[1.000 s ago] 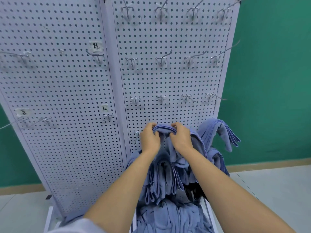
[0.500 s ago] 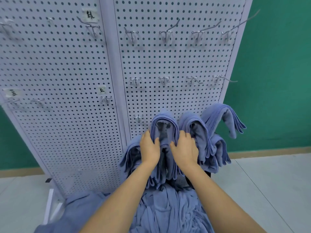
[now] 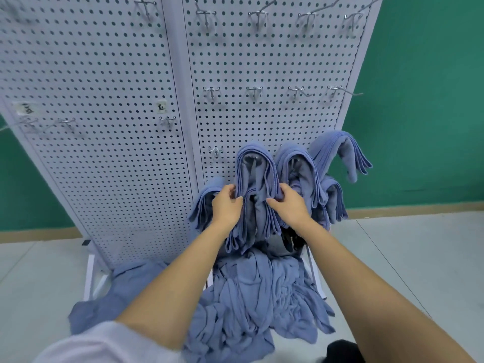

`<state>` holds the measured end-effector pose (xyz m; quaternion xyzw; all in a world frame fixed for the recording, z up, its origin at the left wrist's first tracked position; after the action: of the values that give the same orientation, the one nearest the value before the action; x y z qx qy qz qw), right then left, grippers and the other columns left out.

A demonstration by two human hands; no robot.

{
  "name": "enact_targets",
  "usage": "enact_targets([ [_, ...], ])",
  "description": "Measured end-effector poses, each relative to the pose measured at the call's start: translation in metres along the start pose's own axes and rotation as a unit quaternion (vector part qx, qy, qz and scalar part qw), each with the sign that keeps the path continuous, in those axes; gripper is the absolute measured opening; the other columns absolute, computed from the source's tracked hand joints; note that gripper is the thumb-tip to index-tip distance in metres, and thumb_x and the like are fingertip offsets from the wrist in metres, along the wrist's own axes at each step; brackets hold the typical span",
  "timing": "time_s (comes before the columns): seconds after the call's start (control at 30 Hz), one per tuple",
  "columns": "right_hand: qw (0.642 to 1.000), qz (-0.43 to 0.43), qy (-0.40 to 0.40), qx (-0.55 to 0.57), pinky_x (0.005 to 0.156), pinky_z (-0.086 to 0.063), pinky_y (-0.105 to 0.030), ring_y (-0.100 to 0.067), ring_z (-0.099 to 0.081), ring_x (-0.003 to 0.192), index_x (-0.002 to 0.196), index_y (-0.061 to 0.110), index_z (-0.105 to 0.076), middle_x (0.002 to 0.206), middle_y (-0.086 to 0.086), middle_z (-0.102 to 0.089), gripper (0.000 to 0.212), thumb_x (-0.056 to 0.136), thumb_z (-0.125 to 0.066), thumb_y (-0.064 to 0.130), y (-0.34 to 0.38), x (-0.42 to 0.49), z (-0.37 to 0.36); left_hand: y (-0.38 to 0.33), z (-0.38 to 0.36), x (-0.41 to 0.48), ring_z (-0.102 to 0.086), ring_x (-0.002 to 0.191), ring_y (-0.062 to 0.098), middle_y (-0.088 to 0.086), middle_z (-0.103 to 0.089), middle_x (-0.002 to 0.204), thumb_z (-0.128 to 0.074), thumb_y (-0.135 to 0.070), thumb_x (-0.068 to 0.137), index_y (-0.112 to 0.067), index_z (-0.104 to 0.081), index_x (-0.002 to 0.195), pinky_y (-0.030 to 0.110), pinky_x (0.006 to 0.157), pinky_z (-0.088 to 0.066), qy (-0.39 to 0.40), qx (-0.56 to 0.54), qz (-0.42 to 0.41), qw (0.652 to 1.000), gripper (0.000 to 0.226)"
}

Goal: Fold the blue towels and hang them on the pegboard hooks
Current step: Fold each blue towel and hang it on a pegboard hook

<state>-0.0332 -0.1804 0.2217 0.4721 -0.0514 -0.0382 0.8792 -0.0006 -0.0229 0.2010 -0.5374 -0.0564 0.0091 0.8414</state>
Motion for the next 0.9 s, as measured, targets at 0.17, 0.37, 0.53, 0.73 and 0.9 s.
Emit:
enact_targets([
  [0.17,0.997,-0.060,0.043,-0.019,0.092,-0.045,-0.031,-0.023,-0.054,0.108,0.132,0.007,-0.049,0.127,-0.011,-0.056,0.038,0.095,-0.057,0.014,-0.049,-0.030,-0.027,0.060,-0.004,-0.039,-0.055,0.091,0.017,0.011,-0.063,0.114,-0.048,-0.009,0.097,-0.006,-0.059,0.122,0.026,0.079,-0.044,0.018,0.021,0.049,0.998,0.027],
  [0.37,0.986,-0.135,0.093,-0.037,0.069,-0.039,-0.017,-0.020,-0.050,0.087,0.113,0.007,-0.056,0.093,-0.006,-0.055,0.018,0.095,-0.054,0.005,-0.136,-0.056,-0.075,0.154,-0.039,-0.073,-0.062,0.087,0.026,0.014,-0.067,0.095,-0.053,-0.003,0.093,-0.001,-0.066,0.105,0.030,0.078,-0.051,0.110,0.070,0.133,0.982,0.018],
  [0.53,0.974,-0.186,0.111,-0.070,0.062,-0.040,-0.014,-0.019,-0.050,0.080,0.105,0.001,-0.063,0.090,-0.011,-0.061,0.017,0.091,-0.054,0.003,-0.203,-0.053,-0.105,0.200,-0.080,-0.075,-0.065,0.096,0.030,0.015,-0.070,0.100,-0.049,-0.001,0.092,-0.003,-0.070,0.100,0.033,0.085,-0.051,0.150,0.102,0.159,0.970,0.022],
  [0.73,0.959,-0.241,0.119,-0.086,0.080,-0.050,-0.032,-0.029,-0.061,0.093,0.102,0.004,-0.062,0.097,-0.010,-0.063,0.017,0.091,-0.049,-0.001,-0.258,-0.023,-0.136,0.217,-0.133,-0.041,-0.063,0.095,0.021,0.008,-0.070,0.104,-0.047,0.001,0.089,-0.005,-0.069,0.101,0.025,0.081,-0.050,0.168,0.125,0.143,0.967,0.026],
  [0.9,0.964,-0.241,0.079,-0.076,0.087,-0.045,-0.029,-0.027,-0.060,0.101,0.115,0.003,-0.060,0.106,-0.012,-0.064,0.026,0.091,-0.058,0.010,-0.276,0.011,-0.143,0.226,-0.171,-0.007,-0.054,0.084,0.019,-0.012,-0.050,0.075,-0.053,-0.004,0.092,-0.015,-0.054,0.093,0.030,0.073,-0.044,0.175,0.137,0.150,0.963,0.012],
])
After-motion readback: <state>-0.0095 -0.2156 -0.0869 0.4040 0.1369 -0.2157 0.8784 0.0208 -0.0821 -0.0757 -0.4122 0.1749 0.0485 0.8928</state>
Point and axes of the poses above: each hand's wrist, its own x-axis towards the middle knuckle, its own z-axis out of the back of the hand, y = z × x, the point moved 4 cm from there along x, towards the middle knuckle
